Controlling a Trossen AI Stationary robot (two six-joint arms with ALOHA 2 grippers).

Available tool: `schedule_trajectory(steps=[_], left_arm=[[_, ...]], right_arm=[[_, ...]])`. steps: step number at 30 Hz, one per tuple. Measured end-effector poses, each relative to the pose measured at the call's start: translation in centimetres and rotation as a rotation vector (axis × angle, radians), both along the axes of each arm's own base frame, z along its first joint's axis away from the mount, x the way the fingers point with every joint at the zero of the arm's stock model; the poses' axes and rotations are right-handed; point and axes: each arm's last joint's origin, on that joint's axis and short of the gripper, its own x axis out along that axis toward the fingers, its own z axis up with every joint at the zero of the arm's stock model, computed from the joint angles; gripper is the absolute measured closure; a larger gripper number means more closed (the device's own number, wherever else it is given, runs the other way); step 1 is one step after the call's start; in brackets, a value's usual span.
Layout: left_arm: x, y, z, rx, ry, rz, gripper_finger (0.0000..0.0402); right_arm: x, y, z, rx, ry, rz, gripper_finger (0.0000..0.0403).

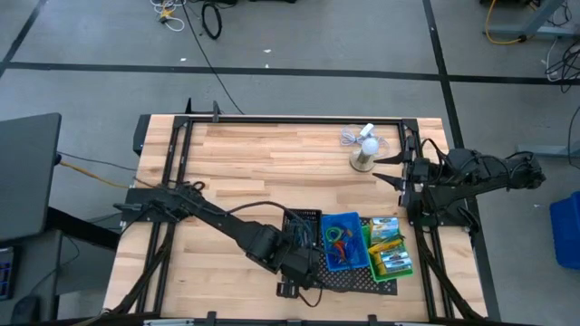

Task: Pick & Place Office Desk Supplies
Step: Put the black bin with the rubber bands on the shelf

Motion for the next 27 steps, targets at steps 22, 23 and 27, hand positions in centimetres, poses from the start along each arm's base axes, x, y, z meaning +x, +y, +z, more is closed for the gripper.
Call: schedule_trajectory(steps=[22, 23, 27], left_arm=[[1.1, 0.9, -1.2, -0.045, 0.047, -0.049, 0.0387], [1.1, 0.9, -1.2, -0.060, 0.055, -0.064, 0.0379], [1.0, 0.6, -1.2, -0.093, 0.062, -0.084, 0.0345]], right_arm=[[0.0, 0.0, -0.2, 0.007, 0.020, 0.001, 0.0242], [0.0, 0.0, -0.2, 0.007, 0.020, 0.001, 0.0242], [0.0, 0.0, -0.2, 0.006, 0.022, 0.001, 0.0242]])
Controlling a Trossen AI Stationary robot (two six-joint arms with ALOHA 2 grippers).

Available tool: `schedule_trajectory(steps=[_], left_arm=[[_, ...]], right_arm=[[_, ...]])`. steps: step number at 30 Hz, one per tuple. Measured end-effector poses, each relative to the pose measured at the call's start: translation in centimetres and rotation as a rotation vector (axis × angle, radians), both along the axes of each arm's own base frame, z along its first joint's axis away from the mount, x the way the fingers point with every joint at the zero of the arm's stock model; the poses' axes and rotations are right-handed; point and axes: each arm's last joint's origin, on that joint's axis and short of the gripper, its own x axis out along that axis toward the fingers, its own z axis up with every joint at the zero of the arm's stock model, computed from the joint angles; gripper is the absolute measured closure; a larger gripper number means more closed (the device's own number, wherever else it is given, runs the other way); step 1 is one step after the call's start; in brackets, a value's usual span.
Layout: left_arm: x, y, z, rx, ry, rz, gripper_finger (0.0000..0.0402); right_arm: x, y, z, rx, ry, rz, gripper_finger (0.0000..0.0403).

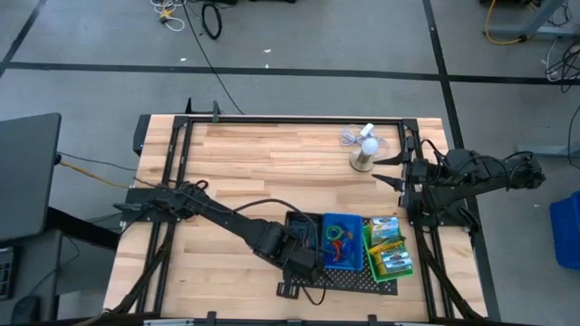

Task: Pick & Place Office Desk Supplies
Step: Put the black bin with the rubber bands on the shelf, then return to Home Position

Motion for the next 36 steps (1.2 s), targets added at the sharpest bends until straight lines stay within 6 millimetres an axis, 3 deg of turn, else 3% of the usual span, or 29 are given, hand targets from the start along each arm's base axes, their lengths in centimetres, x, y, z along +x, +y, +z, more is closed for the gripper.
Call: schedule_trajectory(steps=[17, 28, 36], left_arm=[[-0.1, -0.2, -0.1, 0.022, -0.002, -0.015, 0.0214], [-1.2, -1.1, 0.5, 0.091, -0.013, -0.059, 0.0208], [-3.6, -0.8, 4.2, 0.237, -0.117, -0.021, 0.0208]], right_arm=[[0.0, 0.0, -0.3, -0.001, 0.028, -0.003, 0.0242], [0.0, 0.0, -0.3, 0.000, 0.031, -0.003, 0.0242], [0.0, 0.0, -0.4, 0.000, 0.036, -0.002, 0.0242]])
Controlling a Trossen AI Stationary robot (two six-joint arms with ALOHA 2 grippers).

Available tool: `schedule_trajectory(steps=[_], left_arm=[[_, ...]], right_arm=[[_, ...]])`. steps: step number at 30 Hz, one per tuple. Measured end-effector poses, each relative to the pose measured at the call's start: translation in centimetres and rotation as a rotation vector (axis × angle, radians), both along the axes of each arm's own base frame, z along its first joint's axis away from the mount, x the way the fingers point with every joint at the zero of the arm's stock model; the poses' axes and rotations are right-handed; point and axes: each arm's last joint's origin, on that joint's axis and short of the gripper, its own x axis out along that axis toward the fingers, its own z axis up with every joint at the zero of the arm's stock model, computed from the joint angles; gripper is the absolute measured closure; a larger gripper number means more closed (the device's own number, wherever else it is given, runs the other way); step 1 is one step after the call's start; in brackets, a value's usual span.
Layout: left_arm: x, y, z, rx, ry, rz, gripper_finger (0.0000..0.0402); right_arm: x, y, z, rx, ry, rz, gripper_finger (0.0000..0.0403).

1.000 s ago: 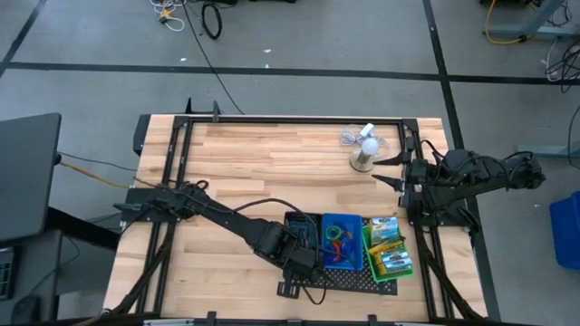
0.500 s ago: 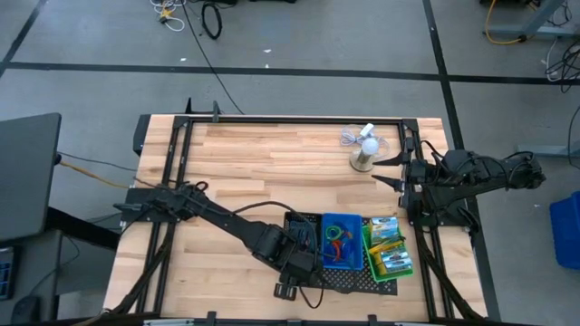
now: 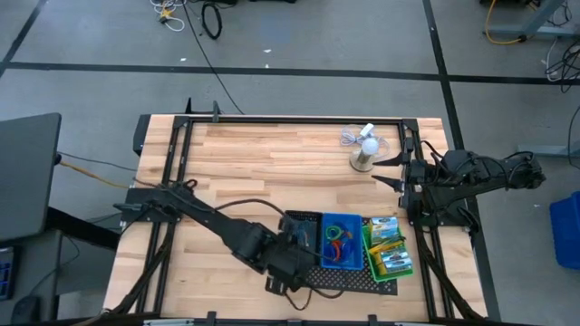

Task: Pick & Place Office Desk Supplies
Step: Return to Home Position

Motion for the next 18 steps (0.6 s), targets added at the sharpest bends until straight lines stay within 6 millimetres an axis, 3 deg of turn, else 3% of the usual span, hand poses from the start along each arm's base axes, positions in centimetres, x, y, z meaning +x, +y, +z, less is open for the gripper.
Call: schedule_trajectory(steps=[8, 11, 14, 18], left_arm=[[-4.5, 2.0, 6.0, 0.130, -0.155, 0.090, 0.0208], [-6.7, 3.2, 8.2, 0.198, -0.211, 0.144, 0.0209], [-9.9, 4.5, 10.6, 0.248, -0.282, 0.221, 0.0211], [-14.4, 5.4, 13.6, 0.230, -0.414, 0.235, 0.0211]], right_arm=[[-0.1, 0.1, 0.0, 0.023, -0.006, 0.021, 0.0242], [-1.0, 0.0, 0.8, 0.045, -0.008, 0.069, 0.0242], [-3.0, -0.2, 2.4, 0.086, -0.021, 0.115, 0.0242], [-7.1, -0.7, 4.6, 0.183, -0.106, 0.229, 0.0242]])
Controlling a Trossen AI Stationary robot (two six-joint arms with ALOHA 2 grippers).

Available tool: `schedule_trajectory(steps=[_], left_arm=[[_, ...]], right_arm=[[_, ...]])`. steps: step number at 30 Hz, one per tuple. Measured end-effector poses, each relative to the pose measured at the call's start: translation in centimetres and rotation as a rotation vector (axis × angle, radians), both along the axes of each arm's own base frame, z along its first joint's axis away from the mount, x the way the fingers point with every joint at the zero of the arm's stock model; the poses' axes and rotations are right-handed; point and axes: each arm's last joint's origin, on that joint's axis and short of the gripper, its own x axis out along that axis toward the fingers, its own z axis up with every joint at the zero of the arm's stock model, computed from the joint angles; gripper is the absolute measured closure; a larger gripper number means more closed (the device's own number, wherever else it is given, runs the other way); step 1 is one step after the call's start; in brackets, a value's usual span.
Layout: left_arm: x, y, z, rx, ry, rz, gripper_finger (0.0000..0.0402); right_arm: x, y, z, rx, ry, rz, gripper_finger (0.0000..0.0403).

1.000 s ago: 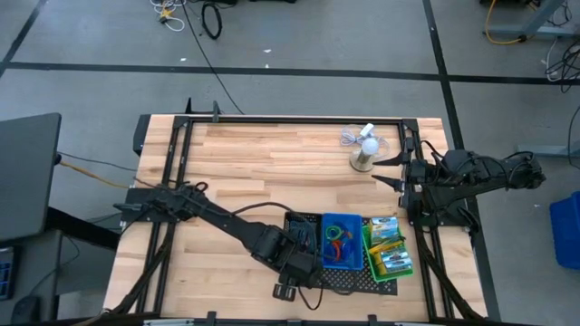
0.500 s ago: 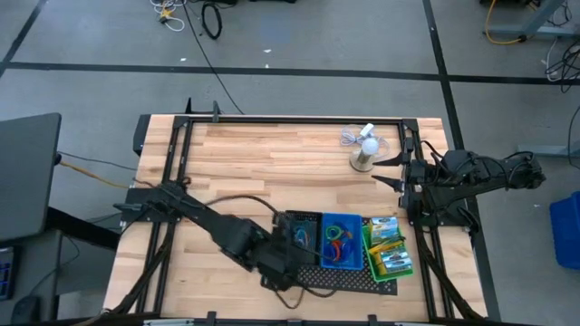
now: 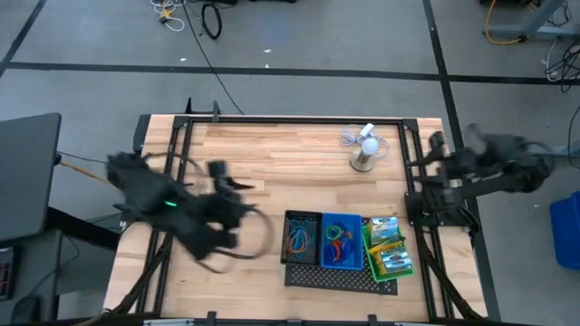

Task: Pick & Place Office Desk Supplies
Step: Return to Home Position

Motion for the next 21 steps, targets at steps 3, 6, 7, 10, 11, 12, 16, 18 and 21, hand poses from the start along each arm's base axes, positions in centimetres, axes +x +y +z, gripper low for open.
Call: schedule_trajectory(steps=[3, 6, 7, 10, 11, 12, 16, 18, 21], left_arm=[[-3.8, 1.0, 1.3, -0.020, -0.092, -0.003, 0.0211], [-7.8, 2.0, 1.3, -0.070, -0.154, -0.026, 0.0212], [-9.0, 2.5, 1.0, -0.082, -0.168, -0.032, 0.0212], [-12.1, 3.8, -1.0, -0.126, -0.206, -0.048, 0.0212], [-13.0, 4.2, -2.0, -0.142, -0.219, -0.051, 0.0212], [-13.9, 4.8, -3.0, -0.162, -0.241, -0.048, 0.0212], [-16.3, 6.4, -7.6, -0.201, -0.326, -0.041, 0.0212], [-16.7, 6.5, -9.8, -0.226, -0.353, -0.051, 0.0212], [-16.9, 6.1, -12.6, -0.219, -0.400, -0.074, 0.0212]], right_arm=[[-3.2, -0.4, 0.3, 0.054, -0.093, 0.058, 0.0242], [-5.2, -0.8, -0.9, 0.095, -0.135, 0.072, 0.0242], [-5.5, -0.9, -1.4, 0.109, -0.139, 0.072, 0.0242], [-5.5, -0.9, -3.5, 0.153, -0.113, 0.072, 0.0242], [-4.9, -0.7, -4.2, 0.165, -0.086, 0.069, 0.0242], [-4.1, -0.6, -4.9, 0.170, -0.050, 0.056, 0.0242], [-0.5, 0.0, -7.6, 0.177, 0.017, 0.031, 0.0242], [1.1, 0.3, -9.0, 0.168, 0.026, 0.031, 0.0242], [2.7, 0.6, -9.9, 0.173, -0.048, 0.035, 0.0242]])
